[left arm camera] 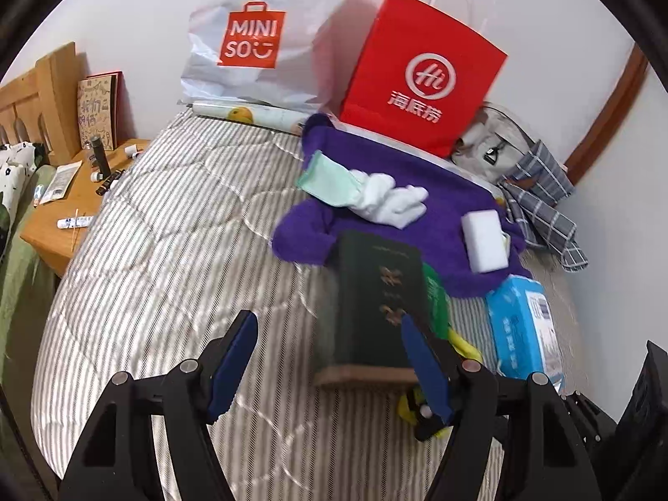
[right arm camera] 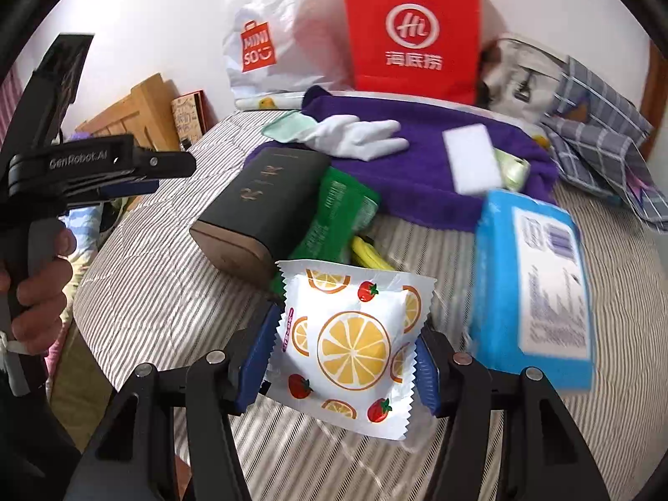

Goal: Organize soft objects
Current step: 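Grasp the orange-print snack packet with the right tool while the left tool moves to the black strap, then close the left tool on the black strap and lift it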

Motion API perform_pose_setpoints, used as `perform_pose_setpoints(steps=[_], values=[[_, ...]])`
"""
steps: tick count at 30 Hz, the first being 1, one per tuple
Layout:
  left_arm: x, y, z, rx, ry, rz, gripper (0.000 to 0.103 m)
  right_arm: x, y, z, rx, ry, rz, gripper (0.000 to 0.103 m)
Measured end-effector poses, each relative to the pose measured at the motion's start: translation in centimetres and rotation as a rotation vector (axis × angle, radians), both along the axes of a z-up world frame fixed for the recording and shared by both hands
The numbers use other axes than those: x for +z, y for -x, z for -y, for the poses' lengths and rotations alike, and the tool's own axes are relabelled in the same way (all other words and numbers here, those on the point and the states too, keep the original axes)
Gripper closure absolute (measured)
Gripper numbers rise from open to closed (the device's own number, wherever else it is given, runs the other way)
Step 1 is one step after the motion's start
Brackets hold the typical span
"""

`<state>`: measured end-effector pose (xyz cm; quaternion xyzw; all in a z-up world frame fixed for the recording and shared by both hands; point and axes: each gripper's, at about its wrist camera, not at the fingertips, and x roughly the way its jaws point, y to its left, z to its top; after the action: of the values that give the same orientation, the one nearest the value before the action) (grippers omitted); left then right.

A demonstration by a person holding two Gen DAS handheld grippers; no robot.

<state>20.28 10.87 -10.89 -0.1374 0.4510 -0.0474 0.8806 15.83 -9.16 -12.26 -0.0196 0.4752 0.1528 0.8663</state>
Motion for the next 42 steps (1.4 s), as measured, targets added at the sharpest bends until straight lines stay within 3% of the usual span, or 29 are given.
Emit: perform_pose_setpoints(steps=[13, 20, 26, 31, 32, 37, 42], values=[[-2.5, 4.2, 5.6, -0.086, -0.06, -0.024, 0.033, -0.8, 4.5, 5.5, -0.073, -0.05, 0.011, 0.044], [-4.4, 4.8, 8.9, -0.143, -0.097, -0.012, 0.035, -1.9, 6.2, 7.8, -0.1, 0.009, 0.036, 0.044], [-6.0, 4.0, 10.4, -0.173, -0.105, -0.018, 0.052, -2.7, 6.4, 9.9, -0.145, 0.034, 0.046, 0.044], [-6.5, 3.5, 11.1, -0.2, -0.103, -0.025, 0.058, -3.7, 6.3, 10.9, -0.168, 0.039, 0.033, 0.044], [-6.6, 3.5, 11.2, -0.21, -0.095, -0.026, 0.065, -4.0, 6.3, 11.0, -0.176, 0.039, 0.027, 0.044], [-6.0, 4.0, 11.4, -0.218, -0.112, 0.015, 0.078, -4.8, 6.4, 11.4, -0.194, 0.041, 0.007, 0.044], [-5.2, 4.7, 10.8, -0.241, -0.072, 0.028, 0.091, -4.8, 6.8, 11.6, -0.218, 0.068, 0.016, 0.044]])
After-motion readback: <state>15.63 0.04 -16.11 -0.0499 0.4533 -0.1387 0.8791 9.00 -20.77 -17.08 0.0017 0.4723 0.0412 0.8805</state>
